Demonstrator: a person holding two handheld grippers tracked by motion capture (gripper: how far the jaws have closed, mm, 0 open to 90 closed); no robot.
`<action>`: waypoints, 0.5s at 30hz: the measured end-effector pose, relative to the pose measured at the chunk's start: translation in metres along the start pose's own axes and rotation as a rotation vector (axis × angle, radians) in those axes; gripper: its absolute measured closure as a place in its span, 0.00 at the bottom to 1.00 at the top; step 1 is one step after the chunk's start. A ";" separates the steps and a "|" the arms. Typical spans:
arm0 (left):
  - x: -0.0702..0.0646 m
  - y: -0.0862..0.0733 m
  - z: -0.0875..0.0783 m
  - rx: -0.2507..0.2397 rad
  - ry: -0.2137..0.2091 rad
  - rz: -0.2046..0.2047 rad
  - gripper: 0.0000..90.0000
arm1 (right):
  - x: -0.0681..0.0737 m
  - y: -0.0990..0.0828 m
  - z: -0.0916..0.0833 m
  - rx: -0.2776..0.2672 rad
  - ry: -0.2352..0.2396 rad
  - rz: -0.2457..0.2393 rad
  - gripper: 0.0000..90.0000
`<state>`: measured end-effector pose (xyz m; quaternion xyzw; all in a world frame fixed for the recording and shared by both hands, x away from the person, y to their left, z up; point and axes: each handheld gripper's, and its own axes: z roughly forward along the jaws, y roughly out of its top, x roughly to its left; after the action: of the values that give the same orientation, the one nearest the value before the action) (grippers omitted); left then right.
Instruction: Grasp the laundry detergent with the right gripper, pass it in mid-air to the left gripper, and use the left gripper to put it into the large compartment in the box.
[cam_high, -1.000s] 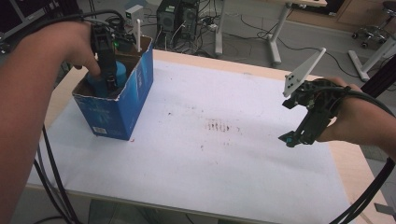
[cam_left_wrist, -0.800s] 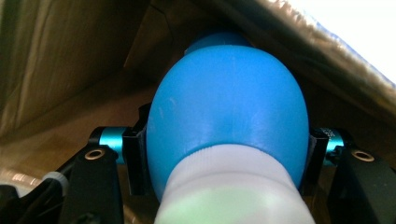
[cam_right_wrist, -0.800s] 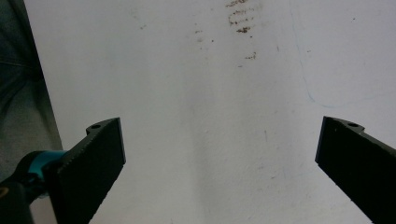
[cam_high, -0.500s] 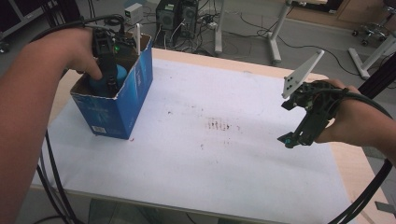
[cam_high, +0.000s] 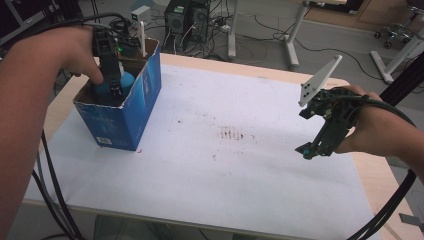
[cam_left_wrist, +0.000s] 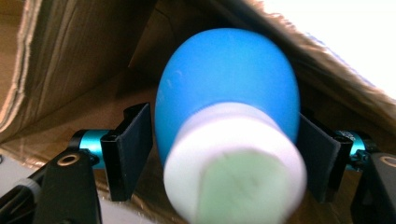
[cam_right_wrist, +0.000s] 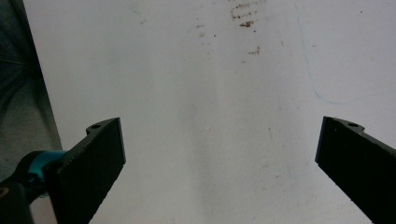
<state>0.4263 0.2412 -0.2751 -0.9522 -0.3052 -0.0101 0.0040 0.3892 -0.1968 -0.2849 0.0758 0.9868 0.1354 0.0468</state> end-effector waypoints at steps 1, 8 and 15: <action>-0.002 0.000 -0.011 0.001 0.005 0.001 0.26 | 0.000 0.000 0.000 0.001 0.002 0.006 0.01; -0.009 0.000 -0.045 -0.002 0.045 0.012 0.19 | -0.002 -0.003 -0.002 -0.002 0.005 0.013 0.01; -0.026 0.007 -0.080 -0.004 0.053 0.075 0.18 | -0.005 -0.005 -0.006 -0.010 -0.002 0.018 0.01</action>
<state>0.4078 0.2197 -0.1953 -0.9624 -0.2690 -0.0357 0.0102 0.3929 -0.2035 -0.2806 0.0845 0.9854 0.1405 0.0467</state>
